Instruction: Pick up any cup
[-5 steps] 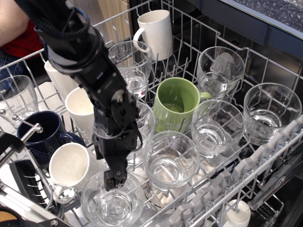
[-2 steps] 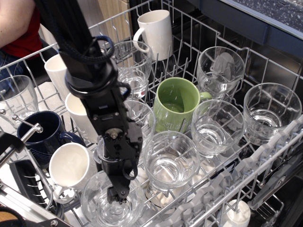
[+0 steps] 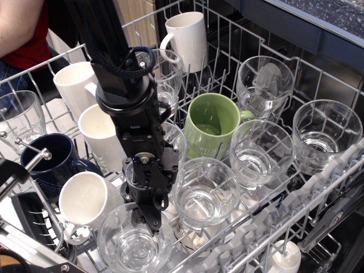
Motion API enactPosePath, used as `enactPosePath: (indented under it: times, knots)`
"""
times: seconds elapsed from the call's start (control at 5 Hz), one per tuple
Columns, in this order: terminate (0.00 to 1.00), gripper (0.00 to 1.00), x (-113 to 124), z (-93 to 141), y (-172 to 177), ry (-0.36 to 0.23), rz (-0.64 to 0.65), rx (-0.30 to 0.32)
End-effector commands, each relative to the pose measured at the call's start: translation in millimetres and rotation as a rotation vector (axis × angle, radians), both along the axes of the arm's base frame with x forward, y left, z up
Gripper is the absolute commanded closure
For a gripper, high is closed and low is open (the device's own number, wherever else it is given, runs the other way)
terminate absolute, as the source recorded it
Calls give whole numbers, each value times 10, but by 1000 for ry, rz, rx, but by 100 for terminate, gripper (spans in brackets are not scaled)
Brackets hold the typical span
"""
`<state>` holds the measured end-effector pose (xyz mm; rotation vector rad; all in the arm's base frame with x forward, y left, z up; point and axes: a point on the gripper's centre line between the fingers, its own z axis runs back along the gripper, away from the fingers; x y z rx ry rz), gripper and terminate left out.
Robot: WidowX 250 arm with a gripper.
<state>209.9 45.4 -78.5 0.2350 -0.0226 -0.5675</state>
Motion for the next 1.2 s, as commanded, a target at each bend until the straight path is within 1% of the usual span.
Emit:
enactPosePath:
  times: [0.0, 0.2, 0.4, 0.6, 0.8, 1.0]
  knots:
    - [0, 100, 47, 76, 24, -18, 14, -17]
    - [0, 100, 64, 199, 24, -17, 15, -58]
    - [0, 100, 97, 466, 11, 18, 24, -120]
    - [0, 100, 116, 738, -28, 30, 27, -193]
    - [0, 100, 142, 956, -53, 47, 20, -237]
    - [0, 100, 142, 1210, -78, 98, -5, -245]
